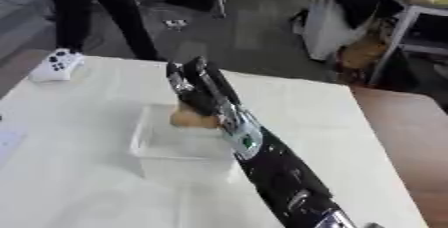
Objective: Pick up objects on the table and place them in the box.
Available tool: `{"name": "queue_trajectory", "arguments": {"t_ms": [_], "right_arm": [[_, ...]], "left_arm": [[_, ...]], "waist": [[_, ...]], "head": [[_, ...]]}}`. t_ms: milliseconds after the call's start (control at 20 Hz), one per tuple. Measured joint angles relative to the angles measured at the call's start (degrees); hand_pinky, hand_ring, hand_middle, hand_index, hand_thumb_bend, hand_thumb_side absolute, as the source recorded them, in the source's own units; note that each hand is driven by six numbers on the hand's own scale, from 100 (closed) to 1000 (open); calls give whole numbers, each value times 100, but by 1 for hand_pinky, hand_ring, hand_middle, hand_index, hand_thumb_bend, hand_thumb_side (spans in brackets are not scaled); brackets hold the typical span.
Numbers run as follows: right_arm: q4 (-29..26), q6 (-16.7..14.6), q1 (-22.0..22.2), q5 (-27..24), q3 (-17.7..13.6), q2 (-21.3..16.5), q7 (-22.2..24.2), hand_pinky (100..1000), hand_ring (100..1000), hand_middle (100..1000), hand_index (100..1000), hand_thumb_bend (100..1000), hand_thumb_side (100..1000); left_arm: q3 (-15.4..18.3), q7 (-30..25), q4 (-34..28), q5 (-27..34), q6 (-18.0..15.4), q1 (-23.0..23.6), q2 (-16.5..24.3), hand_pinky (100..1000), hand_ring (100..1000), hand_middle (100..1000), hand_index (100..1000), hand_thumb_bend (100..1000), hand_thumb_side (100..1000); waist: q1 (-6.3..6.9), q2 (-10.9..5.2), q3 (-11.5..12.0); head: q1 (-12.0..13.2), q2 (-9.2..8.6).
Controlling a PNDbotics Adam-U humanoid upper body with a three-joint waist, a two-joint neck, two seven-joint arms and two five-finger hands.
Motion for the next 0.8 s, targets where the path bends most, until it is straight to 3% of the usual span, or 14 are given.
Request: {"name": "queue_trajectory", "arguments": {"t_ms": [450,800], "right_arm": [[-5,-235,7,134,4,68,-454,100,100,100,342,100,867],[-54,-700,79,389,6,148,-1133,100,100,100,349,100,868]], "left_arm": [[0,-19,0,57,-5,-23,0,454,674,774,728,744,723],[0,-39,0,94,-15,-75,0,456,673,773,728,746,720]], "waist": [[-4,0,5],[-16,0,40]], "head": [[0,0],[2,0]]}}
